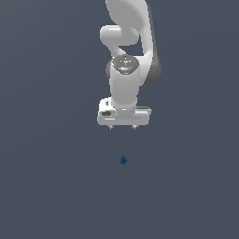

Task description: Pick up the object and move it to a goal position.

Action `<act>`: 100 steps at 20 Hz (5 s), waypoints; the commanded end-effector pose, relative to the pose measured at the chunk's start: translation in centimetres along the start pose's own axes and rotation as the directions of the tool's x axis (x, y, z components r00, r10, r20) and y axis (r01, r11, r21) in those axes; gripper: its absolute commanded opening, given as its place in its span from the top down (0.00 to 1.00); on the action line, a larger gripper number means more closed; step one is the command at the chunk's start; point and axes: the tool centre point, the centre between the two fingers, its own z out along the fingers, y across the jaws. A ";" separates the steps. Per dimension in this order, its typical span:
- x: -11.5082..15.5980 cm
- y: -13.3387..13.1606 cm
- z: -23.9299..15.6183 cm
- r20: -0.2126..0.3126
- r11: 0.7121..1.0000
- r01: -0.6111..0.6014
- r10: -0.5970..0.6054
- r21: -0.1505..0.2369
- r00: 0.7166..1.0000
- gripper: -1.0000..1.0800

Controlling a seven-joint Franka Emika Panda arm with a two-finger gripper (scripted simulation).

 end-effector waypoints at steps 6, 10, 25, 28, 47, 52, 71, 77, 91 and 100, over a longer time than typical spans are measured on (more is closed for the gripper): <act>-0.2 -1.8 0.0 0.009 0.999 0.030 -0.030 0.015 0.999 0.04; -0.4 -3.0 0.0 0.016 0.998 0.052 -0.052 0.026 0.999 0.04; 2.1 -2.4 1.5 0.016 0.996 -0.089 0.088 0.024 0.996 0.04; 3.2 -2.1 2.3 0.016 0.988 -0.154 0.153 0.022 0.988 0.04; 8.7 -0.7 7.5 0.006 0.873 -0.488 0.488 0.003 0.873 0.04; 8.8 -0.7 7.7 0.006 0.870 -0.494 0.494 0.002 0.870 0.04; 8.9 -0.7 12.7 0.005 0.868 -0.497 0.497 0.002 0.868 1.00; 8.9 -0.7 12.7 0.005 0.868 -0.497 0.497 0.002 0.868 1.00; 8.2 0.9 10.5 0.005 0.868 -0.497 0.497 0.002 0.868 1.00; 6.1 5.4 4.2 0.005 0.867 -0.498 0.498 0.003 0.867 1.00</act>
